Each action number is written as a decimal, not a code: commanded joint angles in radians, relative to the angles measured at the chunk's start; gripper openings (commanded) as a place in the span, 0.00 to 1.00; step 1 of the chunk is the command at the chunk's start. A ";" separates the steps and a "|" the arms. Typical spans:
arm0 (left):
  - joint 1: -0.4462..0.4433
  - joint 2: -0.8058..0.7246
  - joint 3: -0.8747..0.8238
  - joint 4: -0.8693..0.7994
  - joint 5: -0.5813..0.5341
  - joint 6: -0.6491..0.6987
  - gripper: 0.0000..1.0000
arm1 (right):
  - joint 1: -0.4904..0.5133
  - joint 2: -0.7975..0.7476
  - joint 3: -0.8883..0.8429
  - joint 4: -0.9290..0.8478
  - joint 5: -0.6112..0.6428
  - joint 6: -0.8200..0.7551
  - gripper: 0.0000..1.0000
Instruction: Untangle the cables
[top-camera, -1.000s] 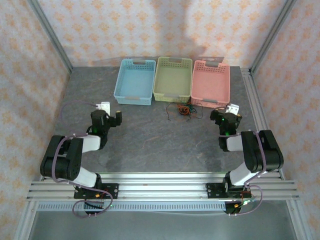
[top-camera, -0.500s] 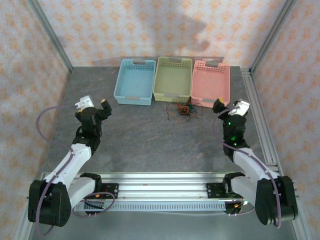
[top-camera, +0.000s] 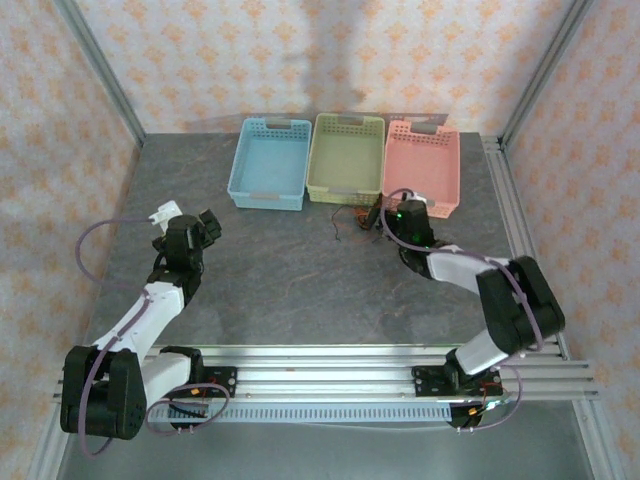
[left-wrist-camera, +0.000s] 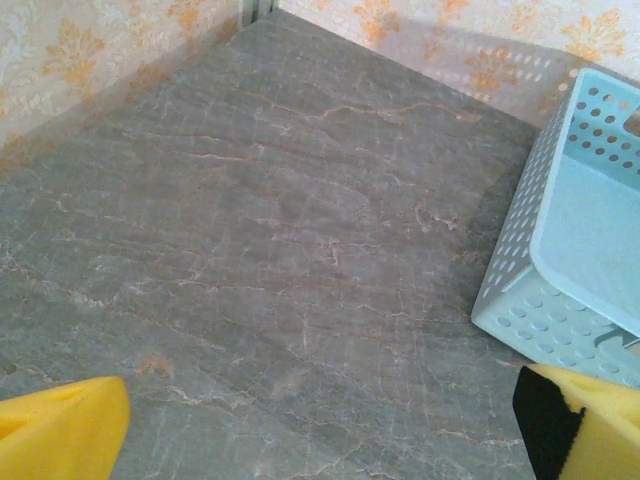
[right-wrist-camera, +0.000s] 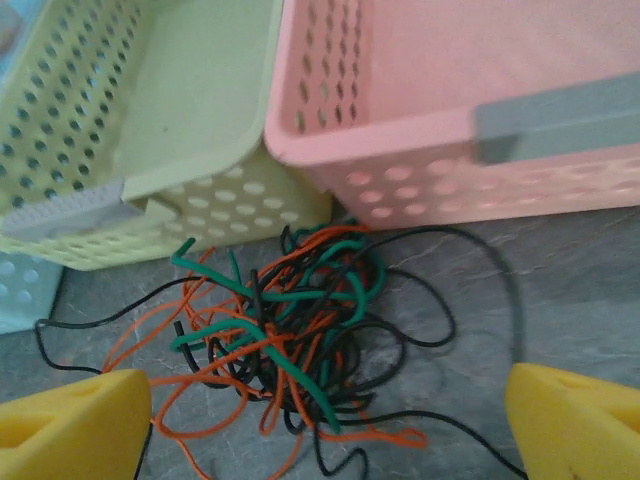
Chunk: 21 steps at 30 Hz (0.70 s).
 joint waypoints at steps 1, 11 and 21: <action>0.011 -0.007 0.012 -0.025 -0.029 -0.019 1.00 | 0.011 0.071 0.096 -0.078 0.066 0.000 0.92; 0.022 -0.010 0.004 -0.020 -0.010 -0.022 1.00 | 0.017 0.314 0.316 -0.151 0.057 -0.078 0.91; 0.027 -0.007 0.004 -0.021 -0.001 -0.026 1.00 | 0.060 0.386 0.353 -0.178 -0.010 -0.113 0.56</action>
